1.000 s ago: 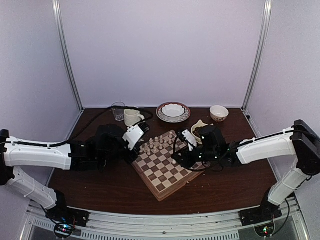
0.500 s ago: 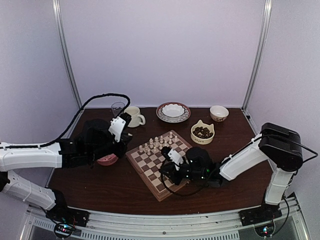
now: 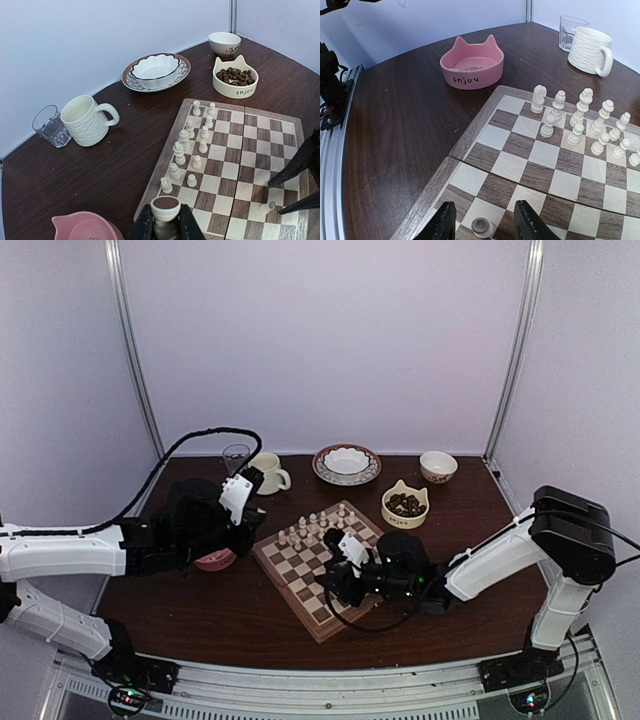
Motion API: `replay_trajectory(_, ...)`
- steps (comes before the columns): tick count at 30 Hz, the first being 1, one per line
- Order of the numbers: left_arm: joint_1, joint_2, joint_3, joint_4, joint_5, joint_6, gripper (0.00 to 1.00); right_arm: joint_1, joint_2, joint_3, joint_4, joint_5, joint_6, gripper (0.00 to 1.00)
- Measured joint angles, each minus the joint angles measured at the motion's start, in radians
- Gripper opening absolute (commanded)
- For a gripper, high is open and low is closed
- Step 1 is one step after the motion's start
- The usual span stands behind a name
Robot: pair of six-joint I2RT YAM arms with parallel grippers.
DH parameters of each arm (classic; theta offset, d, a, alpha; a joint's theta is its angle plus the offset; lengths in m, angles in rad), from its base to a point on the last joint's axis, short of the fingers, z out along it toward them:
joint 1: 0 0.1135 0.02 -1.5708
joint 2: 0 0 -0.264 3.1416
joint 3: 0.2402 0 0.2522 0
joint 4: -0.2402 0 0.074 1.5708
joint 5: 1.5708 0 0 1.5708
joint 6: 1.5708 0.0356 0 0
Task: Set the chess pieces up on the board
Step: Place the rook on the chessboard, then pick up the rook from the chessboard.
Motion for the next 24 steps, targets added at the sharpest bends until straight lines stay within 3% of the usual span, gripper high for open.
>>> replay_trajectory(7,0.013,0.005,0.000,-0.004,0.020,-0.012,0.00,0.004,-0.175,0.049,-0.256,0.003,-0.020,0.44)
replay_trajectory(12,0.078,0.018,0.000,-0.022,0.080,-0.053,0.00,0.005,-0.273,0.115,-0.435,0.032,-0.026,0.51)
replay_trajectory(14,0.113,0.025,0.000,-0.032,0.120,-0.077,0.00,0.005,-0.294,0.119,-0.477,0.045,-0.024,0.59)
replay_trajectory(16,0.139,0.030,0.000,-0.037,0.163,-0.102,0.00,0.005,-0.312,0.117,-0.515,0.065,-0.023,0.78)
replay_trajectory(18,0.158,0.031,0.000,-0.038,0.209,-0.126,0.00,0.005,-0.333,0.103,-0.524,0.090,-0.009,0.91)
replay_trajectory(24,0.203,0.031,0.000,-0.036,0.310,-0.202,0.00,0.004,-0.407,0.005,-0.502,0.121,0.007,0.81)
